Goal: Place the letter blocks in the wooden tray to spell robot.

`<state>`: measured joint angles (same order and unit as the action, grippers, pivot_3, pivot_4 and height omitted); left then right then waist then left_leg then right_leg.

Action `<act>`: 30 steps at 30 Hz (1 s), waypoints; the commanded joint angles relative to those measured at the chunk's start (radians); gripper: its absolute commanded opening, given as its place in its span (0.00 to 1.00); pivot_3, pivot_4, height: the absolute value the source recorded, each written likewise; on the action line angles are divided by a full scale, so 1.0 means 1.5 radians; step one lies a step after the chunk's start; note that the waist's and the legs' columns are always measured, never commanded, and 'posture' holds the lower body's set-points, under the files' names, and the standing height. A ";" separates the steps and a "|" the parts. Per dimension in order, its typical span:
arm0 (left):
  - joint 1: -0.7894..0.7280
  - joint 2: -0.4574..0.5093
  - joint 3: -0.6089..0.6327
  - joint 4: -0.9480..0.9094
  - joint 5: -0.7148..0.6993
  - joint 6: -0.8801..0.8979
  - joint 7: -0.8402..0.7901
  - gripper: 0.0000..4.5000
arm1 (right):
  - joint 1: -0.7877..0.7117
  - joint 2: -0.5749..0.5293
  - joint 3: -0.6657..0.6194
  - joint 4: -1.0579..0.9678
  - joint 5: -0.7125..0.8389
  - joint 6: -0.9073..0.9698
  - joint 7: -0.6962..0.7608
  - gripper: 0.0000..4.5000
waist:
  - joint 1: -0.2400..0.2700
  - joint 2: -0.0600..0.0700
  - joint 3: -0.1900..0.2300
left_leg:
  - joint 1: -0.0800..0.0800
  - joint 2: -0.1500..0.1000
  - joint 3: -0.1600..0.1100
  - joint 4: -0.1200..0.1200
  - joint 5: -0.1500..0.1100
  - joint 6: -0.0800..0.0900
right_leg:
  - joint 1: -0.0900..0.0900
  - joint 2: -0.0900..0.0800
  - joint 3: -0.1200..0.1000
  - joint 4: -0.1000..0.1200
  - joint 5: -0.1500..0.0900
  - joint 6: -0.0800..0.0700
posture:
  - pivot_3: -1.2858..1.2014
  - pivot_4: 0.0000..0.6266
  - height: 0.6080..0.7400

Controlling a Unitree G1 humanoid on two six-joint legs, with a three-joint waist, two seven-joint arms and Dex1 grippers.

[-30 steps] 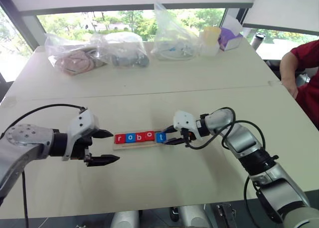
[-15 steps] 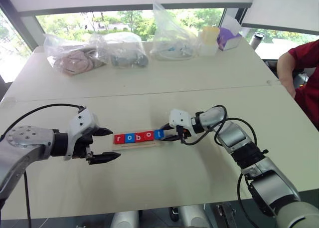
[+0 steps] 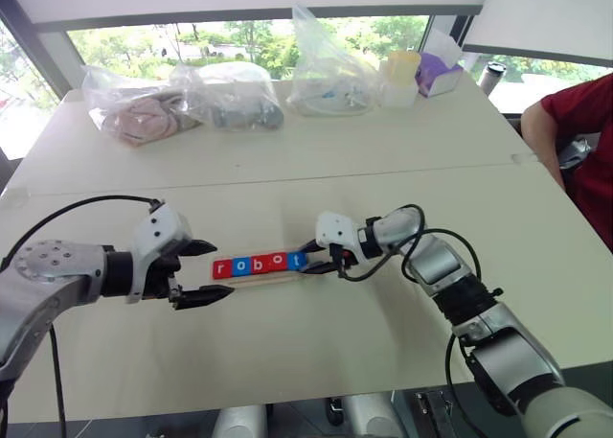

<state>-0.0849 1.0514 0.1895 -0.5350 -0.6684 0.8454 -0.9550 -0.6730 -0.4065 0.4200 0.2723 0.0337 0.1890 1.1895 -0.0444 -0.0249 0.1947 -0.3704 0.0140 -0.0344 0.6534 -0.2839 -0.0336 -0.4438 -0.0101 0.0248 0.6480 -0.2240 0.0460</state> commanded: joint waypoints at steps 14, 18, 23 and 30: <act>0.000 -0.001 0.004 0.010 0.008 -0.021 -0.007 1.00 | 0.011 -0.029 -0.066 -0.135 0.047 0.066 -0.022 0.99 | 0.001 0.000 0.000 | 0.000 0.000 0.000 0.000 0.000 0.000 | 0.000 0.000 0.000 0.000 0.000 0.000 | 0.52 0.24 1.00; -0.002 -0.002 0.002 0.011 0.008 -0.020 -0.005 1.00 | 0.034 -0.048 -0.075 -0.152 0.042 0.071 -0.041 0.99 | 0.002 0.000 0.000 | 0.000 0.000 0.000 0.000 0.000 0.000 | 0.000 0.000 0.000 0.000 0.000 0.000 | 0.52 0.24 1.00; -0.008 -0.004 -0.004 0.010 0.010 -0.018 -0.002 1.00 | 0.033 -0.029 -0.072 -0.123 0.020 0.069 -0.102 0.99 | -0.001 0.000 0.000 | 0.000 0.000 0.000 0.000 0.000 0.000 | 0.000 0.000 0.000 0.000 0.000 0.000 | 0.52 0.24 1.00; -0.017 -0.005 -0.006 0.010 0.007 -0.013 0.002 1.00 | 0.023 -0.011 -0.057 -0.081 -0.006 0.044 -0.129 0.99 | 0.000 0.000 0.000 | 0.000 0.000 0.000 0.000 0.000 0.000 | 0.000 0.000 0.000 0.000 0.000 0.000 | 0.52 0.24 1.00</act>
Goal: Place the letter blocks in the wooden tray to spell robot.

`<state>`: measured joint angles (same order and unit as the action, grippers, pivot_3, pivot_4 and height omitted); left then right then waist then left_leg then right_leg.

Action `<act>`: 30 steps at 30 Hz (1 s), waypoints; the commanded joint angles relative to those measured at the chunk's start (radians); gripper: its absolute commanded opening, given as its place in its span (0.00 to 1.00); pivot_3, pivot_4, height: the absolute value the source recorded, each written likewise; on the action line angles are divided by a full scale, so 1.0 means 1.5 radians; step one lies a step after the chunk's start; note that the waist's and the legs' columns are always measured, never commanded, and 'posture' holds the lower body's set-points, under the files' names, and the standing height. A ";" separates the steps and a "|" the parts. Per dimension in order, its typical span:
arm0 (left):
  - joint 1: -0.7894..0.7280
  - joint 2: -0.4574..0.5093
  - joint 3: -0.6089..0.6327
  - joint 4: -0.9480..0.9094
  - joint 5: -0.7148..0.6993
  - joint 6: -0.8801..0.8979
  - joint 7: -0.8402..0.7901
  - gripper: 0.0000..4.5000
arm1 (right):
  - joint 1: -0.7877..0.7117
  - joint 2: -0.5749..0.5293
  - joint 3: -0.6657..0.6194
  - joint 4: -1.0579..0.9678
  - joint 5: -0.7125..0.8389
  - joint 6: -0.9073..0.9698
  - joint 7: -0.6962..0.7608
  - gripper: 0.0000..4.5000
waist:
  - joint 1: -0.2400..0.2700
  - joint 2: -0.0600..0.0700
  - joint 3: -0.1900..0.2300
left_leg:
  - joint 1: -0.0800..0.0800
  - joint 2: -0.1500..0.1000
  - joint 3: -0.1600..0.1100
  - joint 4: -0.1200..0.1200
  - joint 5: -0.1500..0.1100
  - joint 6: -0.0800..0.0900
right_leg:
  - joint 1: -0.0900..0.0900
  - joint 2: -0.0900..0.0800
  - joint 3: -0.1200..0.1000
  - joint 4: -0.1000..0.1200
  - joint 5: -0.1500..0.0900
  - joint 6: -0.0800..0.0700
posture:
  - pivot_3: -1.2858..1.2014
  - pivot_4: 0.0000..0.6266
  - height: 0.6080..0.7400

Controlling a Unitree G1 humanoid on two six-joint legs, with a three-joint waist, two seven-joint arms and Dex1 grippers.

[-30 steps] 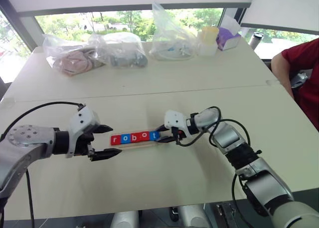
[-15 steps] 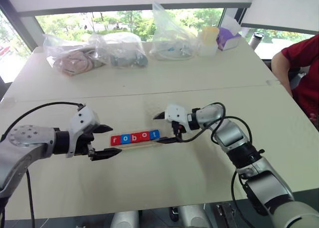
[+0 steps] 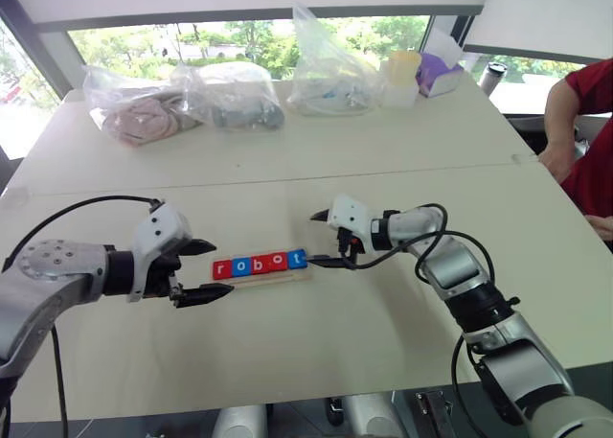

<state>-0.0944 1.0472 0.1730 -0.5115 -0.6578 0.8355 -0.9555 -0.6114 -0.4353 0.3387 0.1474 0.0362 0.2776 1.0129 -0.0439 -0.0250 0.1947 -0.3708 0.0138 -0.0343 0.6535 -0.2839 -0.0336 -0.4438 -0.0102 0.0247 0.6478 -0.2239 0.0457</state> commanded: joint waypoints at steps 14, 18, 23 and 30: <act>-0.015 -0.014 0.003 -0.008 0.000 -0.001 0.016 1.00 | -0.025 0.039 -0.008 0.017 -0.013 -0.030 -0.024 0.99 | 0.000 0.000 0.000 | 0.000 0.000 0.000 0.000 0.000 0.000 | 0.000 0.000 0.000 0.000 0.000 0.000 | 0.52 0.24 1.00; -0.014 -0.013 0.005 -0.008 0.001 -0.001 0.015 1.00 | -0.034 0.021 -0.037 0.006 0.002 -0.019 -0.023 0.99 | 0.000 0.000 0.000 | 0.000 0.000 0.000 0.000 0.000 0.000 | 0.000 0.000 0.000 0.000 0.000 0.000 | 0.52 0.24 1.00; -0.014 -0.015 0.004 -0.005 0.003 -0.005 0.014 1.00 | -0.017 0.009 -0.034 -0.006 -0.005 -0.023 -0.026 0.99 | 0.000 0.000 0.000 | 0.000 0.000 0.000 0.000 0.000 0.000 | 0.000 0.000 0.000 0.000 0.000 0.000 | 0.52 0.24 1.00; -0.019 -0.020 -0.005 -0.007 0.005 -0.006 0.016 1.00 | -0.002 0.013 -0.025 -0.010 -0.011 -0.020 -0.031 0.99 | 0.000 0.000 0.000 | 0.000 0.000 0.000 0.000 0.000 0.000 | 0.000 0.000 0.000 0.000 0.000 0.000 | 0.52 0.24 1.00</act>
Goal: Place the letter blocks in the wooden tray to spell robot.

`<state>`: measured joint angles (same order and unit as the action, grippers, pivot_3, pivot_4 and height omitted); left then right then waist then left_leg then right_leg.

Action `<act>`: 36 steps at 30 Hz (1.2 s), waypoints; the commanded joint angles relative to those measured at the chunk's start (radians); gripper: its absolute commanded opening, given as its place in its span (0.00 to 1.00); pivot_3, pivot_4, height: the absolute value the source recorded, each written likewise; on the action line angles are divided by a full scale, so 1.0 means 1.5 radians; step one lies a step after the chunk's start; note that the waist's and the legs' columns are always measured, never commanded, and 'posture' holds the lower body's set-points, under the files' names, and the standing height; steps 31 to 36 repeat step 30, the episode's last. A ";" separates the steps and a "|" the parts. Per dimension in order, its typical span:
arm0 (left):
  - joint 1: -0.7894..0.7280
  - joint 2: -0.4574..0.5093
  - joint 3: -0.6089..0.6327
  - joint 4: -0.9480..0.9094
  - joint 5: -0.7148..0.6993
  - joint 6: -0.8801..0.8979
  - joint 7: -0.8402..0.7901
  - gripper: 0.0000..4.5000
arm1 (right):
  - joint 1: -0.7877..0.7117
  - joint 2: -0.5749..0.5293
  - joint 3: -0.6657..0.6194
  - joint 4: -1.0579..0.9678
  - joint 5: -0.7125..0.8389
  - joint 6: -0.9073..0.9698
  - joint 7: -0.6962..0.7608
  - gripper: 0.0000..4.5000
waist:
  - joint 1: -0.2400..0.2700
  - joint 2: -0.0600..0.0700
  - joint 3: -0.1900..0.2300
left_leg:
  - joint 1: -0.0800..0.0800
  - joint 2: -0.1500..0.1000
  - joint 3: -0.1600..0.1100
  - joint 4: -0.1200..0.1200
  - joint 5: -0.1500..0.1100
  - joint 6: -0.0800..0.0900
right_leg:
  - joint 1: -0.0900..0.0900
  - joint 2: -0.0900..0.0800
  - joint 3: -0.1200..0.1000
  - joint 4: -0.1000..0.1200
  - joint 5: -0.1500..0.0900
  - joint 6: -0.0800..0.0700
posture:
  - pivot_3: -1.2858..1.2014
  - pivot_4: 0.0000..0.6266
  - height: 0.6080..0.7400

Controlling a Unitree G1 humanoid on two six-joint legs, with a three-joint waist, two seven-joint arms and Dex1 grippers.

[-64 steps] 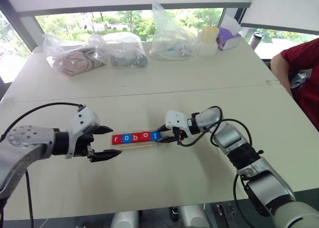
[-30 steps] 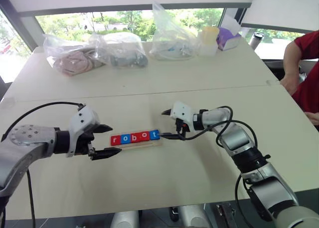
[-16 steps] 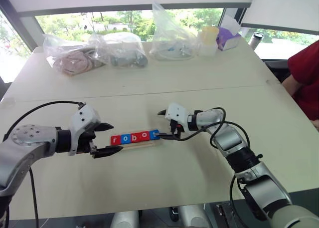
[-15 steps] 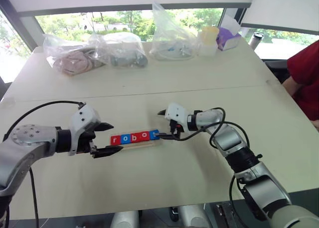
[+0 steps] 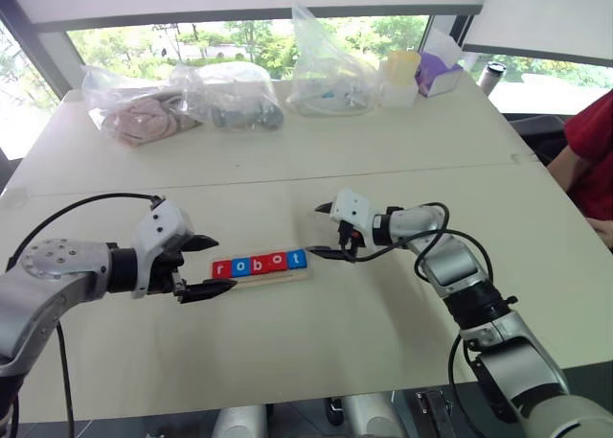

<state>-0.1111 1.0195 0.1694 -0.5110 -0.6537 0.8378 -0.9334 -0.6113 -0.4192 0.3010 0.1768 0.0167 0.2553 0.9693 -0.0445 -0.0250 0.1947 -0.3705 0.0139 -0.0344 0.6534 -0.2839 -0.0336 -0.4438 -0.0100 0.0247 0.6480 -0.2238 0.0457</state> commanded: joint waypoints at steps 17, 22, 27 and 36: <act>0.006 -0.003 0.019 -0.005 0.001 -0.003 0.008 1.00 | -0.018 0.005 0.005 -0.005 -0.023 -0.035 -0.017 0.99 | 0.000 0.000 0.000 | 0.000 0.000 0.000 0.000 0.000 0.000 | 0.000 0.000 0.000 0.000 0.000 0.000 | 0.52 0.24 1.00; 0.078 0.014 0.071 0.009 0.016 -0.013 -0.004 1.00 | -0.005 -0.056 -0.032 -0.068 -0.004 -0.005 -0.003 0.99 | 0.000 0.000 0.000 | 0.000 0.000 0.000 0.000 0.000 0.000 | 0.000 0.000 0.000 0.000 0.000 0.000 | 0.52 0.24 1.00; 0.272 -0.005 0.283 -0.045 -0.021 0.056 -0.039 1.00 | 0.175 -0.208 -0.134 -0.394 0.225 0.264 0.109 0.99 | 0.007 0.000 0.000 | -0.001 0.001 -0.001 -0.002 -0.001 0.001 | 0.000 -0.001 -0.001 -0.001 -0.002 0.001 | 0.52 0.24 1.00; 0.316 -0.026 0.305 -0.063 -0.016 0.054 -0.025 1.00 | 0.214 -0.236 -0.150 -0.459 0.280 0.338 0.096 0.99 | 0.006 0.000 0.000 | 0.000 0.001 -0.001 -0.002 -0.002 0.003 | 0.000 -0.001 -0.001 -0.001 -0.003 0.001 | 0.52 0.24 1.00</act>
